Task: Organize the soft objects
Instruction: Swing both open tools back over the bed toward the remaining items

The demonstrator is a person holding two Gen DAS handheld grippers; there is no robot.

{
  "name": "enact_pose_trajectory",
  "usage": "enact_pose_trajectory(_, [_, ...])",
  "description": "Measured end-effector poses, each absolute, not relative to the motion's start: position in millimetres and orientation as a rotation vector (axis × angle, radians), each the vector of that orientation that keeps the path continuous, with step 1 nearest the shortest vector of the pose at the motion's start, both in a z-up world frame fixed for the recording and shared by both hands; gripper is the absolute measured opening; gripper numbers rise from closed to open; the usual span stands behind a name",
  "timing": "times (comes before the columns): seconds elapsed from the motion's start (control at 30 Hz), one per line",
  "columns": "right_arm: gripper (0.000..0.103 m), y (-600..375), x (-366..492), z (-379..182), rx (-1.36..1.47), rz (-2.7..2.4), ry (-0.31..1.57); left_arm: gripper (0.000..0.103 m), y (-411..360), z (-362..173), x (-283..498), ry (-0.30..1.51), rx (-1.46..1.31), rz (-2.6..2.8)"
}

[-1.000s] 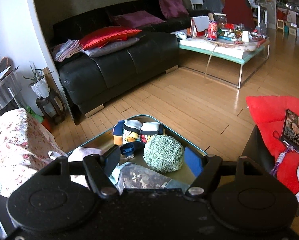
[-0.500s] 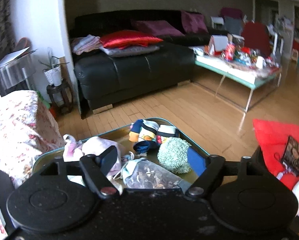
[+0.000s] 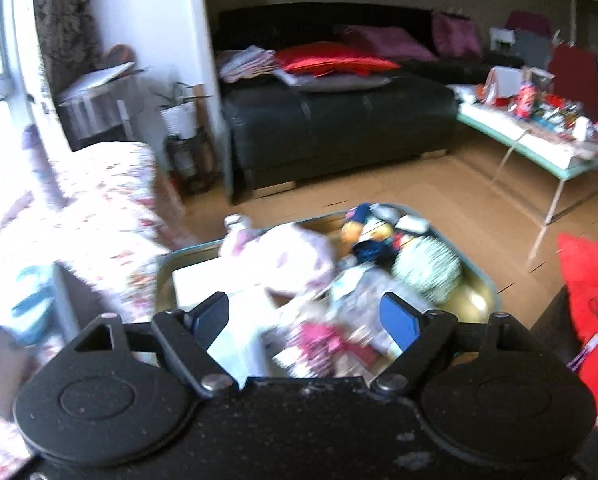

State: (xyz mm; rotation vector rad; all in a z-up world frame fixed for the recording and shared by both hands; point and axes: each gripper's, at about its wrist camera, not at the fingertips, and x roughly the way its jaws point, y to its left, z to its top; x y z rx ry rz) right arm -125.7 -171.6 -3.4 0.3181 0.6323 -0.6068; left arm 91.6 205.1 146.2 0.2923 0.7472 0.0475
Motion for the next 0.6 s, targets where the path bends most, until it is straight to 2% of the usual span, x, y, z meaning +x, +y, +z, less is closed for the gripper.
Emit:
enact_pose_trajectory(0.2, [0.082, -121, -139, 35, 0.33, -0.474, 0.597, 0.075, 245, 201, 90, 0.636, 0.285, 0.167])
enact_pose_trajectory(0.43, [0.082, -80, -139, 138, 0.336, -0.248, 0.504, 0.076, 284, 323, 71, 0.396, 0.313, 0.353])
enact_pose_trajectory(0.47, [0.082, -76, -142, 159, 0.347, -0.206, 0.481, 0.078, 287, 342, 65, 0.361, 0.318, 0.372])
enact_pose_trajectory(0.5, [0.082, -73, -144, 174, 0.357, -0.18, 0.465, 0.086, 291, 358, 60, 0.33, 0.324, 0.385])
enact_pose_trajectory(0.6, [0.082, -65, -156, 223, 0.395, -0.109, 0.421, 0.087, 291, 401, 40, 0.228, 0.375, 0.441])
